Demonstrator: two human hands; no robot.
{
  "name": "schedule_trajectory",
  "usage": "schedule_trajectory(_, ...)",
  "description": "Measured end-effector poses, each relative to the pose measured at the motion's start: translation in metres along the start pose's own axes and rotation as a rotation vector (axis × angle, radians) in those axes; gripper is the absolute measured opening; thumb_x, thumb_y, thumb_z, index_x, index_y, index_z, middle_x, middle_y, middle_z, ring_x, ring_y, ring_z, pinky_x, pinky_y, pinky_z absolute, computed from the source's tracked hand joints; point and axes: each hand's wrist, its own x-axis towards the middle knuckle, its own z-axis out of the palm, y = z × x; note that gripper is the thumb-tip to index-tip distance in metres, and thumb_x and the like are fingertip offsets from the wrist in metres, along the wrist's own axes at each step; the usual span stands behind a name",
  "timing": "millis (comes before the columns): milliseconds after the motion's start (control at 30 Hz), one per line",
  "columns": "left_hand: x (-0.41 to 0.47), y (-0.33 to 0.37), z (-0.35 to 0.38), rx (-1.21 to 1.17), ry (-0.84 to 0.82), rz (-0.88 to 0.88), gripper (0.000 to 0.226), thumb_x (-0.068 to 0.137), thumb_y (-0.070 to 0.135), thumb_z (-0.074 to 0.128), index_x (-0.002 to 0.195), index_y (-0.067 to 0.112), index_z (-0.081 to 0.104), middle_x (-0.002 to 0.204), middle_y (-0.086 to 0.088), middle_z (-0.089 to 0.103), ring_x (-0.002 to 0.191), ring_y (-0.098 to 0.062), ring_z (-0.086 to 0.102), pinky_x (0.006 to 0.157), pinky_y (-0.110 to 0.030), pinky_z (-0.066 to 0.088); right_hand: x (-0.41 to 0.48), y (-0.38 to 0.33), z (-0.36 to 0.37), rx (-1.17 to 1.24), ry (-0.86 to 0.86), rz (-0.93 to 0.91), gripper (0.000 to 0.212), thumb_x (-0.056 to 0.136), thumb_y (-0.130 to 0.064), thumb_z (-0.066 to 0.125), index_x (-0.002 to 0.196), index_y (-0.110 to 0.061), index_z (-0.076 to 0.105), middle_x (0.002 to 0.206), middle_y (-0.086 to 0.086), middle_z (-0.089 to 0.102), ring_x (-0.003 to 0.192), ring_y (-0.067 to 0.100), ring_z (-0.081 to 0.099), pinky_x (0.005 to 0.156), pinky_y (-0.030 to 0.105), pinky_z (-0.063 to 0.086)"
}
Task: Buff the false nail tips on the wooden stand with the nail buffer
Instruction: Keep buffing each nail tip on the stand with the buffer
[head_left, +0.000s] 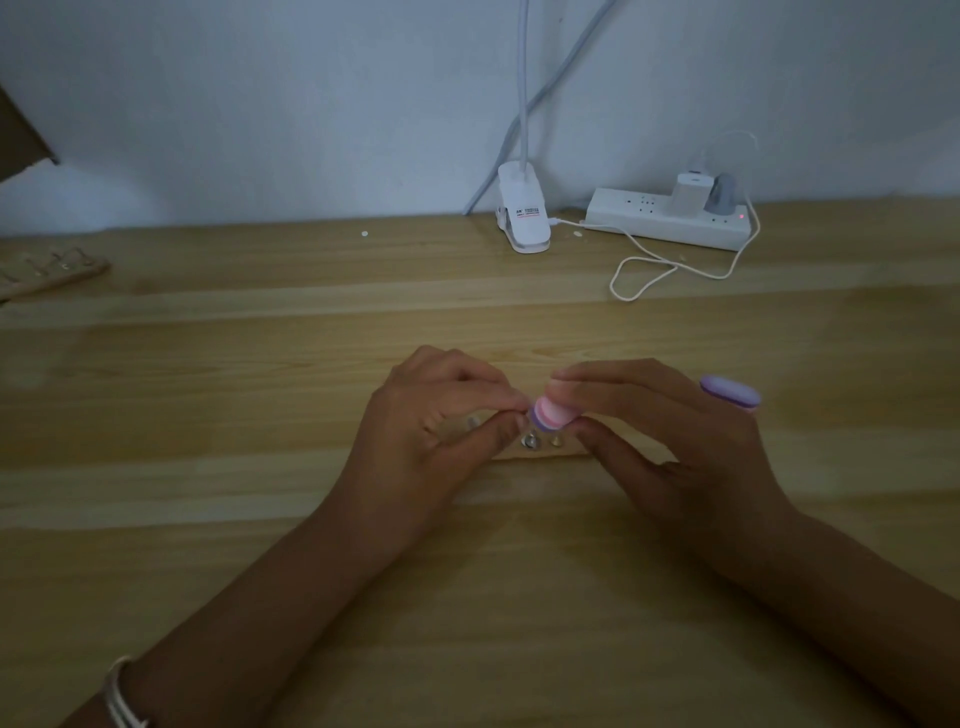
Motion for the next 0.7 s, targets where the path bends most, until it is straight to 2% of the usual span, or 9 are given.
schedule_trajectory(100,0.0007,0.002,0.0013,0.009,0.001,-0.009,0.01,0.079,0.021,0.07,0.086,0.02,0.077,0.088,0.012,0.065,0.091,-0.012,0.058,0.083,-0.031,0.044,0.0007,-0.0001,0.0002,-0.025,0.023,0.028,0.021,0.083,0.003,0.075,0.103,-0.005,0.076,0.107,0.003,0.072,0.106,0.006,0.061,0.096,0.0,0.03)
schedule_trajectory(233,-0.0005,0.0019,0.0013,0.057,-0.02,0.028,0.013,0.079,0.017,0.07,0.089,0.015,0.077,0.09,0.007,0.066,0.089,-0.018,0.058,0.081,-0.036,0.045,-0.002,-0.005,0.0052,0.051,-0.027,-0.02,0.018,0.093,-0.006,0.067,0.109,-0.005,0.075,0.113,0.005,0.072,0.107,0.009,0.065,0.099,0.013,0.043)
schedule_trajectory(367,-0.0014,0.0035,0.0019,0.067,-0.002,0.011,0.014,0.08,0.018,0.069,0.091,0.016,0.078,0.091,0.008,0.065,0.091,-0.02,0.058,0.082,-0.05,0.046,0.0029,0.0008,-0.0018,-0.093,-0.019,-0.024,0.019,0.084,0.001,0.07,0.102,-0.005,0.077,0.107,0.007,0.073,0.101,0.008,0.063,0.098,0.0,0.028)
schedule_trajectory(400,-0.0019,0.004,0.0015,0.071,-0.002,0.017,0.014,0.081,0.02,0.069,0.091,0.016,0.078,0.091,0.008,0.066,0.091,-0.02,0.058,0.082,-0.051,0.046,0.0019,0.0005,-0.0011,-0.08,-0.022,-0.026,0.02,0.085,0.001,0.07,0.102,-0.005,0.077,0.108,0.007,0.073,0.102,0.009,0.064,0.099,0.002,0.031)
schedule_trajectory(500,-0.0036,0.0036,0.0,0.109,-0.034,0.075,0.024,0.085,0.028,0.06,0.095,0.015,0.078,0.091,0.004,0.067,0.089,-0.021,0.058,0.078,-0.05,0.047,-0.0017,-0.0049,0.005,0.024,-0.045,-0.08,0.017,0.092,-0.002,0.068,0.107,-0.005,0.076,0.113,0.008,0.072,0.105,0.016,0.069,0.095,0.021,0.05)
schedule_trajectory(533,-0.0035,0.0035,-0.0003,0.112,-0.035,0.077,0.024,0.085,0.027,0.06,0.095,0.015,0.078,0.091,0.004,0.067,0.089,-0.02,0.058,0.078,-0.049,0.047,-0.0011,-0.0045,0.0046,0.015,-0.051,-0.094,0.017,0.092,-0.001,0.068,0.106,-0.005,0.076,0.113,0.008,0.072,0.105,0.016,0.069,0.095,0.021,0.049)
schedule_trajectory(633,-0.0028,0.0046,0.0006,0.138,-0.027,0.044,0.016,0.084,0.023,0.067,0.094,0.017,0.078,0.091,0.006,0.067,0.091,-0.018,0.057,0.08,-0.049,0.046,0.0032,0.0016,-0.0012,-0.099,-0.046,-0.084,0.021,0.086,0.003,0.069,0.103,-0.006,0.078,0.109,0.007,0.073,0.103,0.01,0.064,0.099,0.003,0.032)
schedule_trajectory(700,-0.0026,0.004,0.0006,0.167,-0.035,0.059,0.017,0.085,0.025,0.065,0.094,0.017,0.078,0.091,0.006,0.067,0.09,-0.017,0.057,0.08,-0.046,0.046,0.0001,0.0015,0.0006,-0.061,-0.065,-0.069,0.022,0.087,0.003,0.068,0.106,-0.006,0.077,0.111,0.008,0.072,0.104,0.013,0.066,0.098,0.009,0.039)
